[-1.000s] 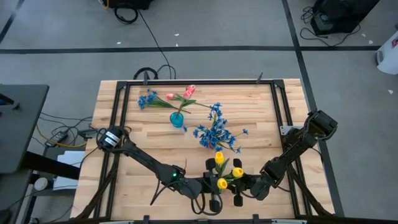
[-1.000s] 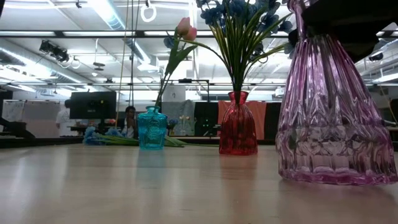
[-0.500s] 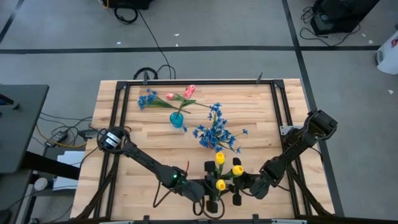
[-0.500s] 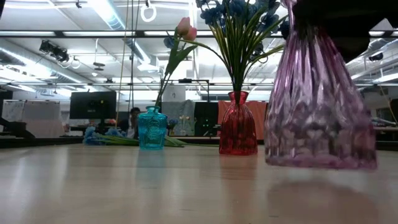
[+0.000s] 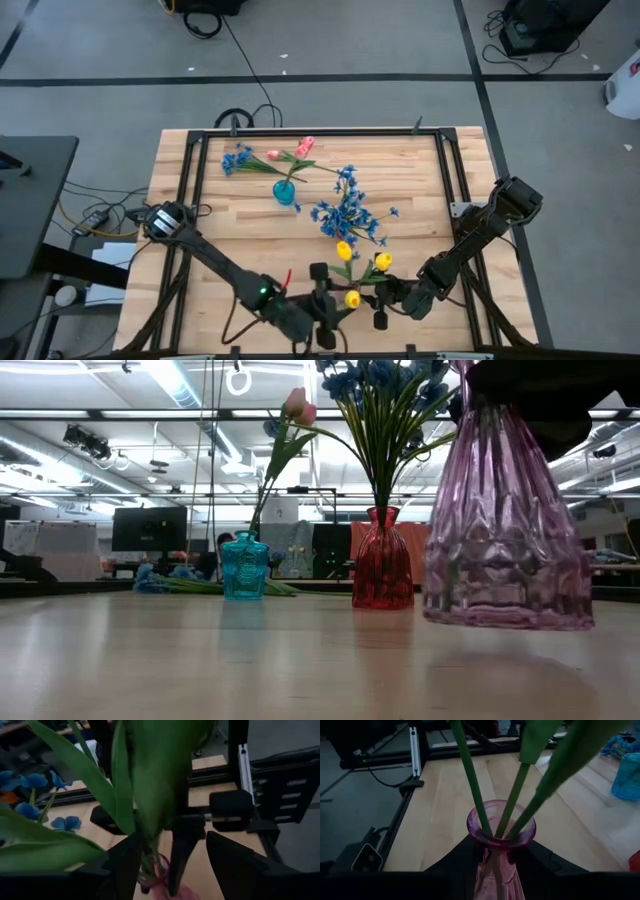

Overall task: Sort flowers into vase by color
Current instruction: Put the yellow flower into the pink vase

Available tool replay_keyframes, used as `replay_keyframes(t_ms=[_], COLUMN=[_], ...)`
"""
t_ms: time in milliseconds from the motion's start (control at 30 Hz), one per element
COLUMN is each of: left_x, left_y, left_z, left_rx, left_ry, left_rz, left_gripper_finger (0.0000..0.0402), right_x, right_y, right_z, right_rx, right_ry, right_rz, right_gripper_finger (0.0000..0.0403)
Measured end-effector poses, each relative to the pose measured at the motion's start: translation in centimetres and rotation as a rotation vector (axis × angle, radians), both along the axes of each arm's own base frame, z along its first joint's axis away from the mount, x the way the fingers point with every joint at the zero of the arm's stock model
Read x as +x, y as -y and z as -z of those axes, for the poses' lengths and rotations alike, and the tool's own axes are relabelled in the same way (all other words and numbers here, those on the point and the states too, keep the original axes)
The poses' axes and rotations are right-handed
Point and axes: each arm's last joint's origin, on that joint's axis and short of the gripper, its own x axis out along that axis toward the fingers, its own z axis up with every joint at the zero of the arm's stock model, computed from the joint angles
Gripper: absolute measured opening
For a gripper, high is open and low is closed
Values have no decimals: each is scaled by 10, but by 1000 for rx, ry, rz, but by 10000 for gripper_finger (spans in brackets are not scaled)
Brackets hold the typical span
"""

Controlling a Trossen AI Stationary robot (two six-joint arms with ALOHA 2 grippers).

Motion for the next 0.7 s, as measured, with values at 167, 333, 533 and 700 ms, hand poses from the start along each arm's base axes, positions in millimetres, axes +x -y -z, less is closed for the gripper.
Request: replay_keyframes(t_ms=[167, 333, 533, 700], left_x=[-11, -21, -26, -29], left_y=[9, 15, 16, 14], left_z=[1, 7, 13, 18], left_rx=[19, 28, 49, 57], left_ry=[-19, -64, -113, -153], left_rz=[-25, -52, -59, -71], left_gripper_finger=[229, 229, 219, 200], right_x=[0, -3, -16, -34], right_y=[0, -3, -1, 1], right_z=[-1, -2, -21, -36], right_rx=[-13, -21, -19, -25], right_ry=[10, 10, 3, -21], right_rz=[7, -6, -23, -16], right_gripper_finger=[122, 122, 122, 122])
